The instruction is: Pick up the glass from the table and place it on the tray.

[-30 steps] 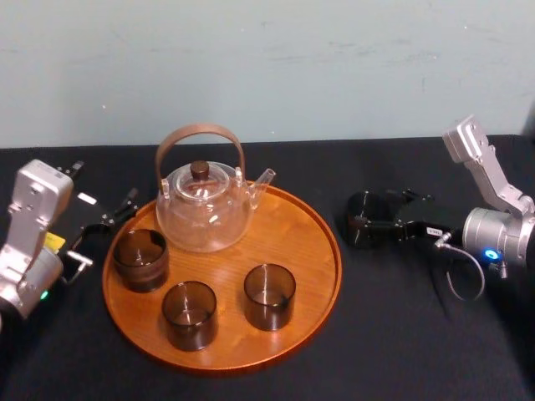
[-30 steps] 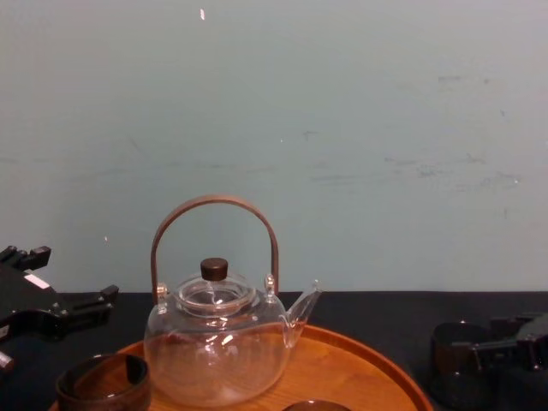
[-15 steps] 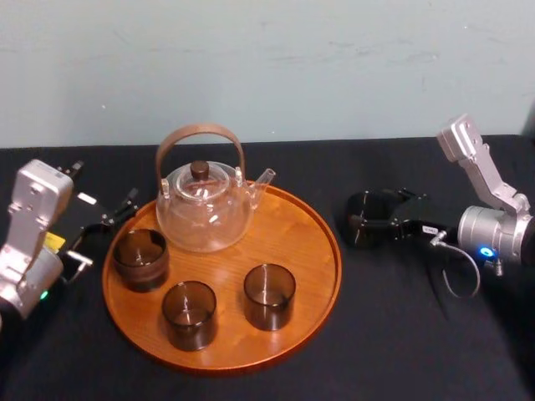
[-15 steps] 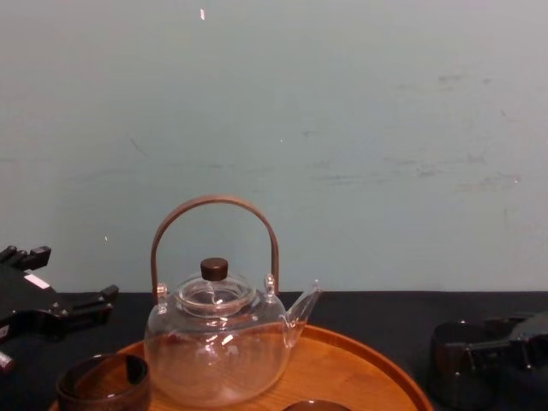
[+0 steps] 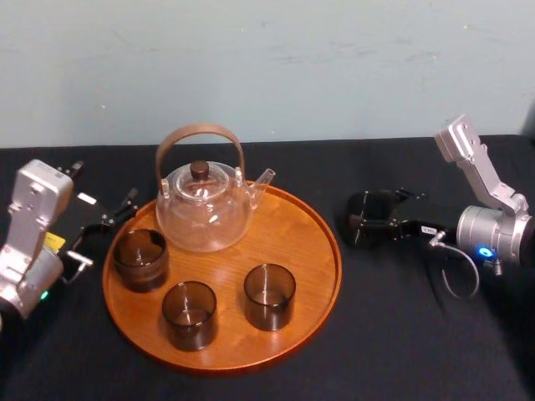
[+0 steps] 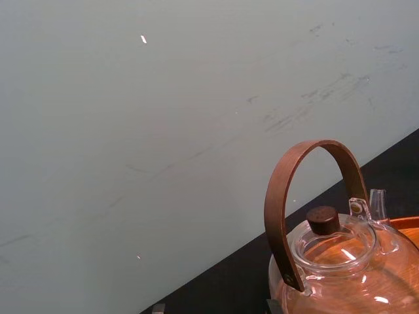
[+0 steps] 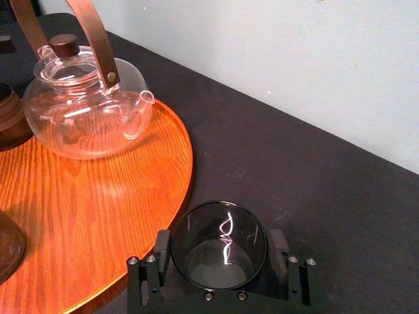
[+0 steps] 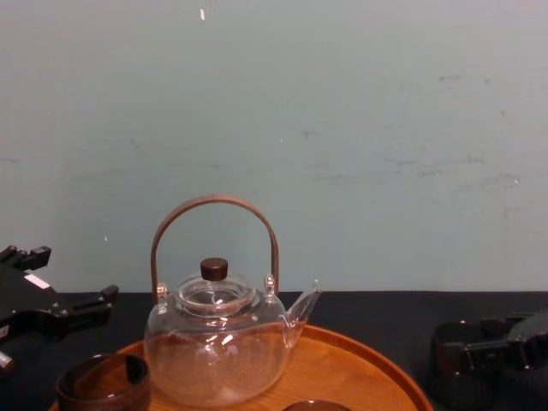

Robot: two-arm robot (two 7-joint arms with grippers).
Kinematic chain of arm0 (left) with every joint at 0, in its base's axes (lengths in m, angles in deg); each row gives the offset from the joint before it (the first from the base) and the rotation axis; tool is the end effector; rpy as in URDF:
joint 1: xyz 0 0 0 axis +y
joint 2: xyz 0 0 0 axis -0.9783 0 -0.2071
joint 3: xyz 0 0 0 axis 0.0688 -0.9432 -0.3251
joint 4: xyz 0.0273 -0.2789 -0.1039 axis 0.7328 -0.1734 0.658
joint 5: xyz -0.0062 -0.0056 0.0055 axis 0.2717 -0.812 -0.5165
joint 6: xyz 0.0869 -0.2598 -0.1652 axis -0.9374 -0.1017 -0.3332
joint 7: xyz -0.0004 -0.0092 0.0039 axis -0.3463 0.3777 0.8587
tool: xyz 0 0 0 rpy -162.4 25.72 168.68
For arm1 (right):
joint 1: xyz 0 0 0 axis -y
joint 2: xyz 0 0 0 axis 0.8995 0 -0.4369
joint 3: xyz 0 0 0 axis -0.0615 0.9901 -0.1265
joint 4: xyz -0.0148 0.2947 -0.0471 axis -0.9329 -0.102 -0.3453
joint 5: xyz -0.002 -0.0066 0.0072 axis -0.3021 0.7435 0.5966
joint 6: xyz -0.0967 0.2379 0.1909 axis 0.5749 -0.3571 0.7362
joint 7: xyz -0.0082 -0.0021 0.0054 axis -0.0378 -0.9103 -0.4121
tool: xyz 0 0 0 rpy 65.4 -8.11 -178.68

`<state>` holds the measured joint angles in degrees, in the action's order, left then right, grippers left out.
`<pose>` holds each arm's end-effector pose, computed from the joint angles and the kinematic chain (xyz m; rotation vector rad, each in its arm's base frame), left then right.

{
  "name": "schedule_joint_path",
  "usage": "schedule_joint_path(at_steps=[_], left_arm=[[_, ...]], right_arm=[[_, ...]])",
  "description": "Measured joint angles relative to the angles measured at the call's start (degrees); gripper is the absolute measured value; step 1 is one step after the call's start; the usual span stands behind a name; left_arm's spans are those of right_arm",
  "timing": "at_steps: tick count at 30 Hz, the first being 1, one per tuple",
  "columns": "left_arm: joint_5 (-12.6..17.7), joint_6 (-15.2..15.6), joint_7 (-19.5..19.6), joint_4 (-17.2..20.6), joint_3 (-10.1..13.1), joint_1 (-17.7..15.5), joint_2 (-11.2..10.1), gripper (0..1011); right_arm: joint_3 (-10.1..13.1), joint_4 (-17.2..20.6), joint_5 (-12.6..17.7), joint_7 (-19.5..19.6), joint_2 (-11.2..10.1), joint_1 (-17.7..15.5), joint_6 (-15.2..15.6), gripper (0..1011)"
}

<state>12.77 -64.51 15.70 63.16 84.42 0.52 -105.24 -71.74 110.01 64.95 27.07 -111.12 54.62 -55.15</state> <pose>0.3700 0.0848 -0.3115 0.3047 -0.2851 1.2479 0.4560 -0.1007 -0.2867 -0.3921 0.1661 -0.7924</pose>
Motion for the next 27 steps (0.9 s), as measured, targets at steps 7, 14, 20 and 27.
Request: schedule_joint_path(at_steps=[7,14,20,27], left_arm=[[0.00,0.00,0.00,0.00,0.00,0.00,0.00,1001],[0.00,0.00,0.00,0.00,0.00,0.00,0.00,1001],[0.00,0.00,0.00,0.00,0.00,0.00,0.00,1001],[0.00,0.00,0.00,0.00,0.00,0.00,0.00,1001]], right_arm=[[0.05,0.00,0.13,-0.03,-0.01,0.00,0.11,898],[0.08,0.00,0.18,-0.05,-0.02,-0.01,0.18,898],[0.31,0.29,0.55,-0.46,-0.16,-0.20,0.29,898],[0.79,3.61,1.58,-1.32,-1.74,-1.23,1.24,898]])
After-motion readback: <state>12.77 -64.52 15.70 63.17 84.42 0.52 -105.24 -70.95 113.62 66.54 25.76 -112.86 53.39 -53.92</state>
